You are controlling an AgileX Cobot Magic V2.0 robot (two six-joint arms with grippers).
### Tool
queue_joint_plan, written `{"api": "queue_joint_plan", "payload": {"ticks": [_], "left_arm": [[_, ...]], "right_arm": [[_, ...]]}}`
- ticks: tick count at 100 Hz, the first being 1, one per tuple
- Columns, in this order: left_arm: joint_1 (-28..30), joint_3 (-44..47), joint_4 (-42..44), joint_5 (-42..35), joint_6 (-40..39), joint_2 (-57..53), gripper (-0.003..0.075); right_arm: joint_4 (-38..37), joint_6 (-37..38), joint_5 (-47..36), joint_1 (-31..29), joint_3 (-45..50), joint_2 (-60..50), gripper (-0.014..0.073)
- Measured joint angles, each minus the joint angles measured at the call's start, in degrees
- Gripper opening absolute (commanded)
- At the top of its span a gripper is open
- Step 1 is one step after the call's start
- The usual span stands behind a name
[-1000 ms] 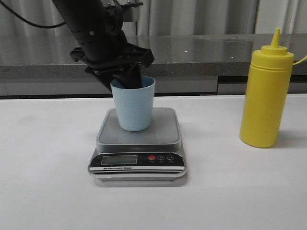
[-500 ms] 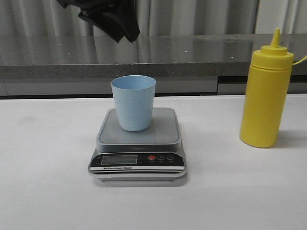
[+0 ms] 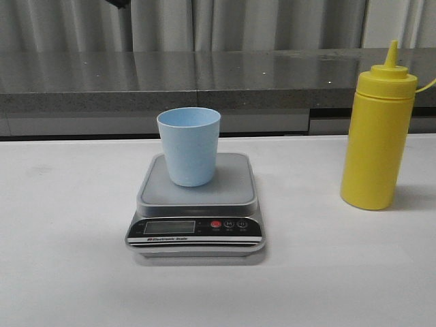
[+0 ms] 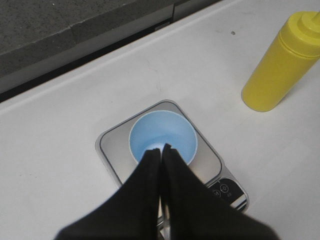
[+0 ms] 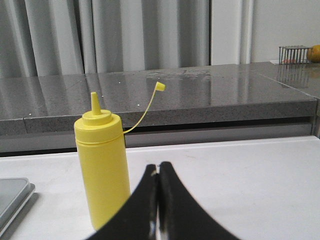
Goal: Pour seasoning into cup on scale with both arms
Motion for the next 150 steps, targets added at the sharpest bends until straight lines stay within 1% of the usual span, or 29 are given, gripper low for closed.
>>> {"api": "queue_joint_plan", "payload": {"ticks": [21,35,66,89,100,122,136,150], "left_arm": [[0.3,13.8,0.0,-8.3,-0.7,-11.2,-0.0020],[0.3,21.7,0.0,-11.9,-1.0,-18.9,-0.0020],[0.3,34.9,-0.1,-13.1,-1.1,-35.3,-0.0020],[0.3,43.5,-0.1,-13.8,-1.1,-45.5,-0.0020],[0.3,46.7,-0.1,-14.1,-1.1,-50.4,-0.0020],[0.3,51.0,-0.1,-14.2,-1.1,-59.5,-0.0020],[0.3,51.7,-0.1,-14.2,-1.1,-62.5,-0.0020],[0.3,51.7,-0.1,-14.2,-1.1,-62.8,-0.0020]], "right_arm": [[0.0,0.0,0.0,0.0,0.0,0.0,-0.0061],[0.0,0.0,0.0,0.0,0.0,0.0,-0.0061],[0.0,0.0,0.0,0.0,0.0,0.0,-0.0061],[-0.6,0.0,0.0,0.0,0.0,0.0,-0.0061],[-2.4,0.0,0.0,0.0,0.0,0.0,-0.0061],[-3.2,0.0,0.0,0.0,0.0,0.0,-0.0061],[-3.4,0.0,0.0,0.0,0.0,0.0,-0.0061],[-3.4,0.0,-0.1,0.0,0.0,0.0,-0.0061]]}}
